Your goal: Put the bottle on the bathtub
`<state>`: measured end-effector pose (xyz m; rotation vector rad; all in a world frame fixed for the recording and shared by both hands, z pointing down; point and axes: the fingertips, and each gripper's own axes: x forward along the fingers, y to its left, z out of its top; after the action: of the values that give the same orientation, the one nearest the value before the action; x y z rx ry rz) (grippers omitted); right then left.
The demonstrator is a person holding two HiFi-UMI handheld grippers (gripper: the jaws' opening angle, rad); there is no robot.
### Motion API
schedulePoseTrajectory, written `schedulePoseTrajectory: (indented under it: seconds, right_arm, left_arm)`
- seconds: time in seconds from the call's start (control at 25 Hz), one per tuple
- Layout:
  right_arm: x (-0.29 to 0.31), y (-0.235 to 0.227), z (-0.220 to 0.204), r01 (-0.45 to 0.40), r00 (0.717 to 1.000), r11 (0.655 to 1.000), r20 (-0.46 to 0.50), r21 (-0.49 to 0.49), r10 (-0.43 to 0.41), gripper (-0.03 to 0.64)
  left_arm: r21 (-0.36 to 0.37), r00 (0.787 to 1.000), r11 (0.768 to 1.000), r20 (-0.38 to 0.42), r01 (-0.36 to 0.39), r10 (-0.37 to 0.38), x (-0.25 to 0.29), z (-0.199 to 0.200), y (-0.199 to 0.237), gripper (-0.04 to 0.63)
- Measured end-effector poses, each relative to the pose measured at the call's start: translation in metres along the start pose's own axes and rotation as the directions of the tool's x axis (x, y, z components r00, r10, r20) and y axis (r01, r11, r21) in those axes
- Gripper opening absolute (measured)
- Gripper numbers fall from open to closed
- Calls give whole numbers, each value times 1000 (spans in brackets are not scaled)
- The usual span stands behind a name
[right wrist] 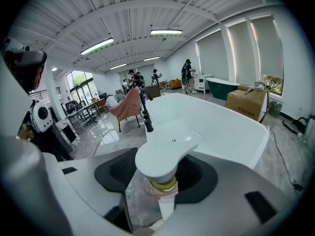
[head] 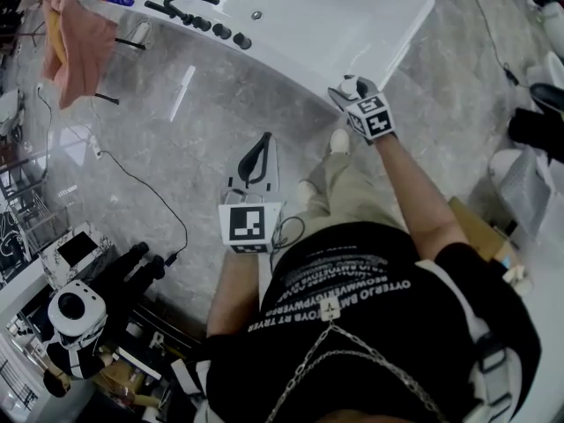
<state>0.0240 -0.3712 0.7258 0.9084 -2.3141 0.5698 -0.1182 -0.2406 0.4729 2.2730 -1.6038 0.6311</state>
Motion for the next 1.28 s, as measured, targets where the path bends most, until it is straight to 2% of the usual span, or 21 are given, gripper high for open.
schedulePoseTrajectory:
  seconds: [0.16, 0.28, 0.56, 0.72, 0.92, 1.28]
  right_arm:
    - [2, -3, 0, 16, 1000, 1000, -6, 10, -16, 217]
    - [3, -3, 0, 20, 1000, 998, 8, 60, -21, 213]
    - [0, -7, 5, -29, 991, 977, 136, 214, -1, 212]
    - [0, -8, 4, -23, 984, 981, 180, 192, -12, 213]
    - [-3, -11, 5, -48, 975, 967, 222, 250, -9, 215]
    - [-3, -14, -7, 14, 990, 982, 138, 186, -40, 218]
  left_arm:
    - [-4, 1000, 1000, -3, 4, -4, 3, -3, -1, -3]
    - [1, 1000, 1000, -6, 3, -3, 1, -6, 1, -3]
    - [5, 1000, 1000, -4, -3, 3, -1, -3, 5, -3]
    - [7, 1000, 1000, -4, -5, 5, -1, -3, 6, -3]
    - [12, 1000, 1000, -10, -8, 8, -3, -5, 8, -3]
    - [25, 1000, 1000, -3, -2, 2, -6, -2, 10, -3]
